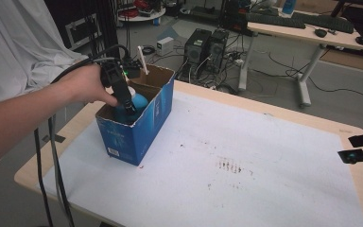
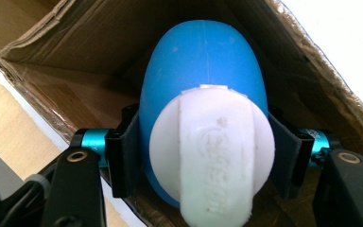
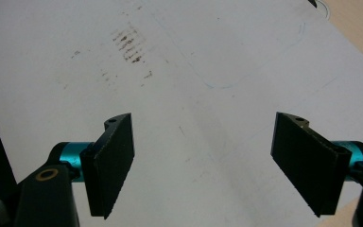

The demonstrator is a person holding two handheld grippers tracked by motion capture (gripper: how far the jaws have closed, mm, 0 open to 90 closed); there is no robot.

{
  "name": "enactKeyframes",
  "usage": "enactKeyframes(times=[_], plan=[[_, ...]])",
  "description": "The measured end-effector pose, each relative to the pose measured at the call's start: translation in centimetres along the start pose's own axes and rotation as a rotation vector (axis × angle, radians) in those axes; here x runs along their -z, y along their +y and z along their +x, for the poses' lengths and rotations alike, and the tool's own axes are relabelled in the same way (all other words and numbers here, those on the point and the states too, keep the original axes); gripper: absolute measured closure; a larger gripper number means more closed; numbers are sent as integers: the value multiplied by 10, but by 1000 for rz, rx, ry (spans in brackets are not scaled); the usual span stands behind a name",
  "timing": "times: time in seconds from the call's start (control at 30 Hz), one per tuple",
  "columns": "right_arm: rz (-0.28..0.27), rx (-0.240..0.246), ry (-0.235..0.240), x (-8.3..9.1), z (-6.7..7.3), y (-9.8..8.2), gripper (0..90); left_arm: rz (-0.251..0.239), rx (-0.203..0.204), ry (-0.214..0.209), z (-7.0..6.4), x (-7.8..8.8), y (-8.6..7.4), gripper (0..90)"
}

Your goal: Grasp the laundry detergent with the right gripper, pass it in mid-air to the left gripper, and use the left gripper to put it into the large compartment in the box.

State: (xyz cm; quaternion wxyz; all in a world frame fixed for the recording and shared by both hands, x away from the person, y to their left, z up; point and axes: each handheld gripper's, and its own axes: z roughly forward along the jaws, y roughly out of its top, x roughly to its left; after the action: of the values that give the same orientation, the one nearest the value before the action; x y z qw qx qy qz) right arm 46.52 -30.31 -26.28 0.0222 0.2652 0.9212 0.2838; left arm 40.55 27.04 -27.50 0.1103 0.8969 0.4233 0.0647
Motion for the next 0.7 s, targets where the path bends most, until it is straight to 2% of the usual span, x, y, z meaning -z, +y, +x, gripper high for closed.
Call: enactKeyframes(times=[0.7], plan=[[-2, 3, 6, -2, 0, -3, 216, 6, -7, 5, -1, 0, 1, 377]])
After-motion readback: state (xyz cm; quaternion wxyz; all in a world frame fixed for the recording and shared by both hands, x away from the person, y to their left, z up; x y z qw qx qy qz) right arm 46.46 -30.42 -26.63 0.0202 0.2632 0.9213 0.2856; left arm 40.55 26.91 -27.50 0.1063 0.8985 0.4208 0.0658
